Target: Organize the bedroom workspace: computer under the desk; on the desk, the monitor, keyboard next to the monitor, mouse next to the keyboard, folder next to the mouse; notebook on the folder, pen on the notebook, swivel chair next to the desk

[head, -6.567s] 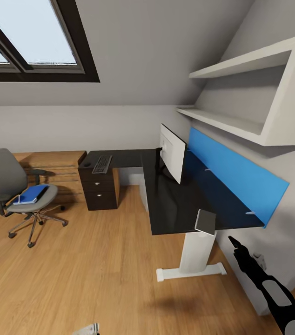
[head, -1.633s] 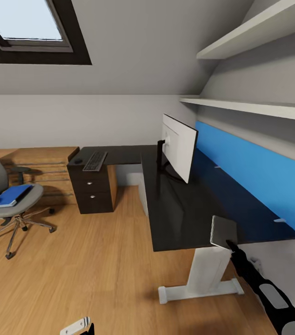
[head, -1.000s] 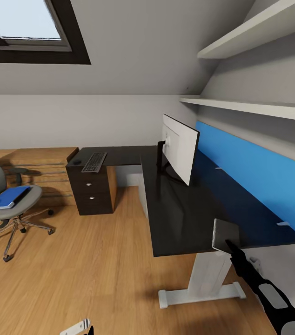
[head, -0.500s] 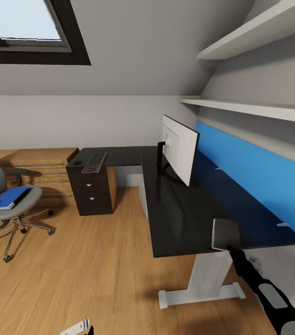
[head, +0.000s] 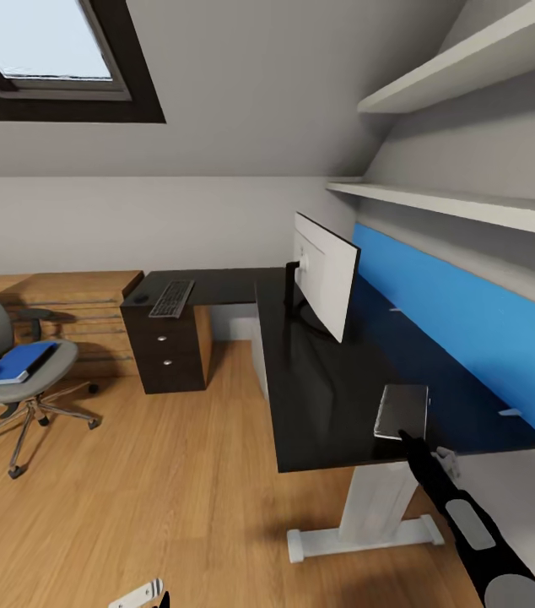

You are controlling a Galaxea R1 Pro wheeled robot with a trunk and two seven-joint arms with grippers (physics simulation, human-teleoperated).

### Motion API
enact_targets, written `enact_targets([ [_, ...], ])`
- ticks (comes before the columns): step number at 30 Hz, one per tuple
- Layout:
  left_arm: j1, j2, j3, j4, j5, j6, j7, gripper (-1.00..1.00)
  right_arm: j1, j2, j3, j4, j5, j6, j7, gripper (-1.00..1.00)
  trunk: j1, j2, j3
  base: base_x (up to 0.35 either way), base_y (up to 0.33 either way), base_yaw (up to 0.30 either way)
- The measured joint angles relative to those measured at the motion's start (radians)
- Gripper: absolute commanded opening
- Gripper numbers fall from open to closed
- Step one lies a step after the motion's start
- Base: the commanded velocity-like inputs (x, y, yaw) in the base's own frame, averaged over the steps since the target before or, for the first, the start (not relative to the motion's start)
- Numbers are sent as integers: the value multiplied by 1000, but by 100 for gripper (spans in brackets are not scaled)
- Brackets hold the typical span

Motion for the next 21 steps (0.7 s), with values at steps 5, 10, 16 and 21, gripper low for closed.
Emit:
enact_targets([
  [5, 0, 0, 1, 0, 0, 0, 0, 100, 0, 31, 2, -2, 42, -3, -1, -100, 0, 0, 0, 0, 0, 0],
  [10, 0, 1, 0, 0, 0, 0, 0, 100, 1, 79, 5, -8, 57, -5, -1, -100, 0, 0, 0, 0, 0, 0],
  [16, 0, 1, 0, 1, 0, 0, 0, 100, 2, 174, 8, -9, 136, -30, -5, -100, 0, 0, 0, 0, 0, 85],
  [21, 0, 0, 0, 2, 0, 0, 1, 100, 6, 276, 7, -8, 336, -229, -11, -100, 0, 0, 0, 0, 0, 236],
])
